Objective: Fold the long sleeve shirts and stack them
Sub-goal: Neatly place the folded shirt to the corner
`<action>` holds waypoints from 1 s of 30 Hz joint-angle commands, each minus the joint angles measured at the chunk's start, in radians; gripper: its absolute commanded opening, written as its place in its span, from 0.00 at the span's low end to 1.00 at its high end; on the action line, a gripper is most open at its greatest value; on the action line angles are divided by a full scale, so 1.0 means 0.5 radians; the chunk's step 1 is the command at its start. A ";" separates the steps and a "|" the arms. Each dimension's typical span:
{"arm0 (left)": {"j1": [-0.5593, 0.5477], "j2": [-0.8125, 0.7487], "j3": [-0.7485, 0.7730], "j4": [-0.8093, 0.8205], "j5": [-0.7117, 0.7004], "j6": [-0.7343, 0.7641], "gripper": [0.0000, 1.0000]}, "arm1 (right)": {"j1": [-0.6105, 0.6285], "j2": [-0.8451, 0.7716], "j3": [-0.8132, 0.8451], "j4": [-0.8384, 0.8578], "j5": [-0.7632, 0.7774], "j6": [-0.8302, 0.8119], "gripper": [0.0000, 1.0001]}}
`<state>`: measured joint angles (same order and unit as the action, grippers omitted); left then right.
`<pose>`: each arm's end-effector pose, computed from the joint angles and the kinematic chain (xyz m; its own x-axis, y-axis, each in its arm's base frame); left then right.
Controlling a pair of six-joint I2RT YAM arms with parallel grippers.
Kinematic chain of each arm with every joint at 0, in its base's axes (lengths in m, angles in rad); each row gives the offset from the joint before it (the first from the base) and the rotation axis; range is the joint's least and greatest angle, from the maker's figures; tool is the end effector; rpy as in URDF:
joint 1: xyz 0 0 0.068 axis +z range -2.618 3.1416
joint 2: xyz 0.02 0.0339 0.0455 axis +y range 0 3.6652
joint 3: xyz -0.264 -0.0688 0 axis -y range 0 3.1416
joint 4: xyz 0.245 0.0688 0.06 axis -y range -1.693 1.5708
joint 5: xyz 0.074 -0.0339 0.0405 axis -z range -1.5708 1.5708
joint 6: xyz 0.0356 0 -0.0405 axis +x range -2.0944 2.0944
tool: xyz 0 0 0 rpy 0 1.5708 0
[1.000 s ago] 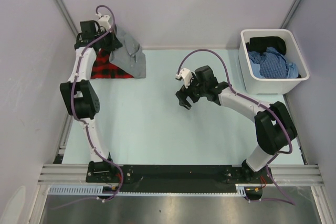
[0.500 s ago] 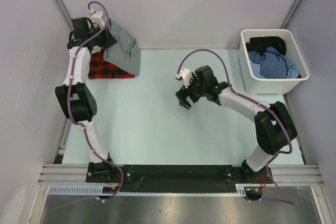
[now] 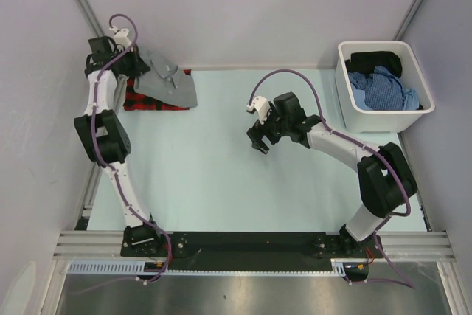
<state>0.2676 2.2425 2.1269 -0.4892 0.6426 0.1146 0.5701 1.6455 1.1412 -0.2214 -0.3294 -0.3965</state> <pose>0.5061 0.1166 0.2932 -0.5146 -0.0462 -0.8562 0.3247 0.9137 -0.2444 0.3000 0.2060 0.2394 -0.2395 -0.5876 -0.7729 -0.8747 0.4760 -0.0909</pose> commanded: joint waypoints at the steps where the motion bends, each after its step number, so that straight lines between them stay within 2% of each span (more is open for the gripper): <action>1: 0.084 0.034 0.143 0.089 0.132 0.136 0.02 | 0.013 0.028 0.095 0.019 0.015 -0.032 1.00; 12: 0.183 0.126 0.127 0.218 0.200 0.449 0.00 | 0.032 0.081 0.160 -0.008 0.030 -0.048 1.00; 17: 0.204 0.172 0.109 0.248 0.111 0.583 0.08 | 0.035 0.087 0.172 -0.017 0.027 -0.054 1.00; 20: 0.238 0.206 0.112 0.297 -0.006 0.636 0.19 | 0.035 0.078 0.175 -0.036 0.039 -0.063 1.00; 21: 0.241 0.212 0.127 0.303 -0.036 0.636 0.29 | 0.032 0.069 0.178 -0.048 0.039 -0.069 1.00; 23: 0.244 0.221 0.146 0.310 -0.156 0.660 0.41 | 0.026 0.059 0.187 -0.060 0.039 -0.072 1.00; 24: 0.244 0.218 0.164 0.310 -0.205 0.657 0.55 | 0.023 0.056 0.193 -0.072 0.039 -0.075 1.00; 25: 0.241 0.206 0.164 0.310 -0.312 0.648 0.62 | 0.016 0.053 0.200 -0.076 0.039 -0.075 1.00; 27: 0.241 0.139 0.131 0.316 -0.438 0.627 0.73 | -0.008 0.044 0.212 -0.088 0.042 -0.081 1.00; 29: 0.244 0.074 0.072 0.334 -0.585 0.578 0.75 | -0.039 0.032 0.221 -0.091 0.048 -0.087 1.00; 30: 0.244 -0.020 -0.025 0.346 -0.610 0.575 0.80 | -0.048 0.013 0.218 -0.091 0.054 -0.087 1.00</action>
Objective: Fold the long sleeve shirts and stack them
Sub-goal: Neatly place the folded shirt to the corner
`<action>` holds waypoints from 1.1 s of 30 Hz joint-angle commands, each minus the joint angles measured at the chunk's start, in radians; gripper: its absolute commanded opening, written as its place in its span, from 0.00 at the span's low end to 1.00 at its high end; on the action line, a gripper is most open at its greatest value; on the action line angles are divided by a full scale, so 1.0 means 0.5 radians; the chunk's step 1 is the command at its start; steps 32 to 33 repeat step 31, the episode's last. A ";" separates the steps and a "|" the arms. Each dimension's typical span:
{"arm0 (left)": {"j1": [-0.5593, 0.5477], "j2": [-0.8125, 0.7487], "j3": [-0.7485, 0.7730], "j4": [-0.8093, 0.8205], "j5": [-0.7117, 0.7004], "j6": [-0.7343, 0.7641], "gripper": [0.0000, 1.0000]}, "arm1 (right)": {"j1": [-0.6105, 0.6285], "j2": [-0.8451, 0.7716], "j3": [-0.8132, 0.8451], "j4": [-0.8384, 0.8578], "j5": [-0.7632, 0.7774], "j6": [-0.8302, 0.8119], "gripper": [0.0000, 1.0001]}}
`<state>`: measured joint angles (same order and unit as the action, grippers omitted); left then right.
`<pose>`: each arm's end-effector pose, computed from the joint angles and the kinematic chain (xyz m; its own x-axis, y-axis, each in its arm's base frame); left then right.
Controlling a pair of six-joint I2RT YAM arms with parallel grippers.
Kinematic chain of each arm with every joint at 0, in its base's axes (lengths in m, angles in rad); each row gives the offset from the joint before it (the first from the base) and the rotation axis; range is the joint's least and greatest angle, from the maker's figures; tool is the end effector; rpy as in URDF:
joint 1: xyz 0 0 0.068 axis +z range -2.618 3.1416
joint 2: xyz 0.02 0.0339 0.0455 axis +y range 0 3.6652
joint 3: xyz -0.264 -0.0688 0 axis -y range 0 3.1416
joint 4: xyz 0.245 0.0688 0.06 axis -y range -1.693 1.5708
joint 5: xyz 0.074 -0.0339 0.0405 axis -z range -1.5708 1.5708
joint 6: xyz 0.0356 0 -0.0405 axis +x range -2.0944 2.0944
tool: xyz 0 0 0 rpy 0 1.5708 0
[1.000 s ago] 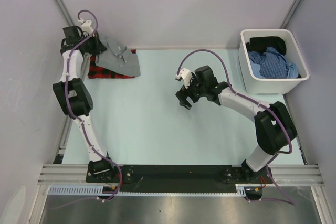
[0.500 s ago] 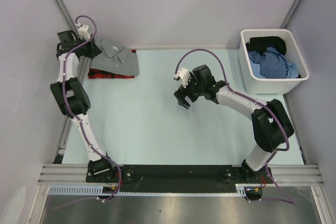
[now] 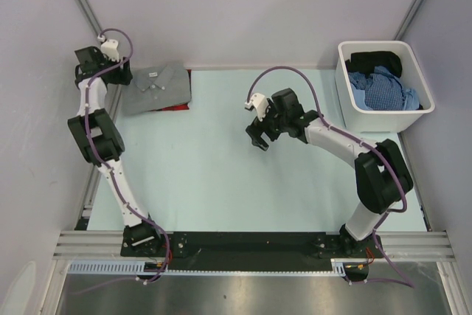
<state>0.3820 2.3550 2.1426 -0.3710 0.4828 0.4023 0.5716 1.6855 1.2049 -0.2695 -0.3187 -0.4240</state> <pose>0.5134 0.1885 0.2493 -0.4589 0.1894 -0.8681 0.2272 0.9696 0.0914 0.3086 0.2117 0.2422 -0.2319 -0.6137 -0.7547 -0.8799 0.4632 -0.1063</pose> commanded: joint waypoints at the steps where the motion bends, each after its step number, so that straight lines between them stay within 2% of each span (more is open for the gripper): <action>1: 0.015 -0.295 -0.118 0.131 -0.315 -0.031 0.81 | -0.057 -0.076 0.091 0.008 0.036 -0.026 1.00; 2: 0.015 -0.350 -0.170 0.153 -0.303 -0.053 0.84 | -0.069 -0.088 0.094 0.005 0.033 -0.026 1.00; 3: 0.015 -0.433 -0.241 0.138 -0.248 -0.080 0.95 | -0.091 -0.104 0.094 -0.001 0.039 -0.023 1.00; 4: 0.015 -0.479 -0.269 0.080 -0.196 -0.090 0.99 | -0.100 -0.131 0.091 -0.001 0.039 -0.014 1.00; 11: -0.101 -0.746 -0.266 -0.386 0.062 -0.262 1.00 | -0.275 -0.235 0.173 -0.019 0.039 0.136 1.00; 15: -0.331 -0.912 -0.312 -0.638 -0.063 -0.219 0.99 | -0.480 -0.272 0.253 -0.047 -0.025 0.323 1.00; 16: -0.447 -0.997 -0.342 -0.699 -0.097 -0.209 0.99 | -0.575 -0.275 0.308 -0.129 -0.059 0.342 1.00; 18: -0.558 -1.092 -0.496 -0.734 -0.170 -0.194 1.00 | -0.649 -0.282 0.345 -0.228 -0.123 0.369 1.00; 22: -0.837 -1.375 -0.919 -0.636 -0.156 -0.286 1.00 | -0.775 -0.364 0.275 -0.402 -0.145 0.391 1.00; 25: -0.966 -1.626 -1.421 -0.479 -0.174 -0.366 0.99 | -0.778 -0.527 0.070 -0.406 -0.136 0.376 1.00; 28: -1.071 -1.771 -1.661 -0.409 -0.269 -0.488 0.99 | -0.775 -0.680 -0.127 -0.409 -0.123 0.388 1.00; 33: -1.089 -1.869 -1.760 -0.372 -0.321 -0.592 1.00 | -0.775 -0.803 -0.219 -0.427 -0.123 0.400 1.00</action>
